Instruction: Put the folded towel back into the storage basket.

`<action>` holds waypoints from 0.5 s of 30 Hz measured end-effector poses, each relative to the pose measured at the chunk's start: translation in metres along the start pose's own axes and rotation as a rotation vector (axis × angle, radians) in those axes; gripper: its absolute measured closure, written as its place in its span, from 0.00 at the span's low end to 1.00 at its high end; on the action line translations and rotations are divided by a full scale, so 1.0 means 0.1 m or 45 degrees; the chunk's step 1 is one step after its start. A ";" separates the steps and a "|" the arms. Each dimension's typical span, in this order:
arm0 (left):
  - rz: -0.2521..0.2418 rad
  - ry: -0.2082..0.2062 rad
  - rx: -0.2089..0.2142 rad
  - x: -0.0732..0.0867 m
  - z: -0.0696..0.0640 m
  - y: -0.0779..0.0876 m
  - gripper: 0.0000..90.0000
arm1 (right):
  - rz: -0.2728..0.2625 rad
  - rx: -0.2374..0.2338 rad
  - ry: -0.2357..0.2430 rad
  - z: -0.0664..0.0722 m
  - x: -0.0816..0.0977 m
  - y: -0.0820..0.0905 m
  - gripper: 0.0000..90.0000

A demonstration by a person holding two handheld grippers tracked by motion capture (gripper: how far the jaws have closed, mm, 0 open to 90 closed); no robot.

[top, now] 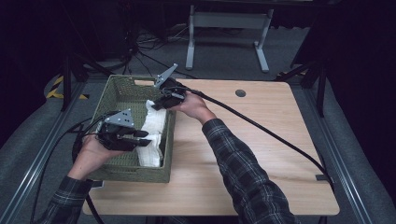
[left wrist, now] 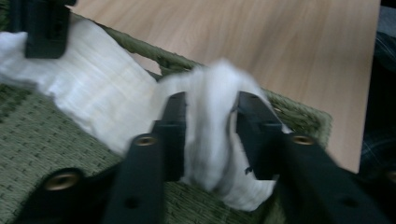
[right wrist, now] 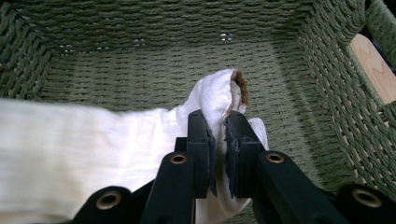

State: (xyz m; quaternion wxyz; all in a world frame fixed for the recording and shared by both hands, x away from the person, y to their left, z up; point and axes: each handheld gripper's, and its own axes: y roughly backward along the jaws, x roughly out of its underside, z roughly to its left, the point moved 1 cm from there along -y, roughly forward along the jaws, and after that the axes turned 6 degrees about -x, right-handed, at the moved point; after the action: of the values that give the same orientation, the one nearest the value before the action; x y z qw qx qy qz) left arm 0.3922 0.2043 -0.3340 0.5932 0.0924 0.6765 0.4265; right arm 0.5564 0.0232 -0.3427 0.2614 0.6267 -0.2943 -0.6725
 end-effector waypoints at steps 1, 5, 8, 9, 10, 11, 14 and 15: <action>-0.021 0.003 -0.003 0.00 0.01 0.00 0.63 | 0.003 0.004 0.002 -0.01 0.00 0.00 0.91; -0.072 0.027 -0.023 -0.01 0.03 -0.02 0.49 | 0.013 0.019 0.000 -0.05 0.01 0.00 0.91; -0.088 0.024 -0.030 -0.04 0.01 -0.05 0.45 | 0.011 0.028 0.004 -0.10 0.02 0.01 0.91; -0.085 0.019 -0.032 -0.05 0.01 -0.05 0.44 | 0.012 0.032 0.002 -0.12 0.02 0.01 0.91; -0.092 0.020 -0.027 -0.06 0.01 -0.06 0.43 | 0.006 0.030 0.002 -0.15 0.02 0.00 0.91; -0.093 0.020 -0.025 -0.07 0.01 -0.06 0.43 | 0.009 0.032 -0.001 -0.17 0.03 0.00 0.91; -0.098 0.012 -0.026 -0.10 0.00 -0.08 0.43 | 0.021 0.051 0.011 -0.25 0.03 -0.03 0.91; -0.103 0.006 -0.025 -0.11 -0.01 -0.09 0.43 | 0.020 0.062 0.011 -0.28 0.03 -0.04 0.91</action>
State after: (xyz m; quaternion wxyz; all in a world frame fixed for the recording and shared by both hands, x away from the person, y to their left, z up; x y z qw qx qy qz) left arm 0.3981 0.1918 -0.3325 0.6092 0.0581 0.6768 0.4092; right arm 0.5840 0.0217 -0.3488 0.2525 0.6336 -0.3144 -0.6603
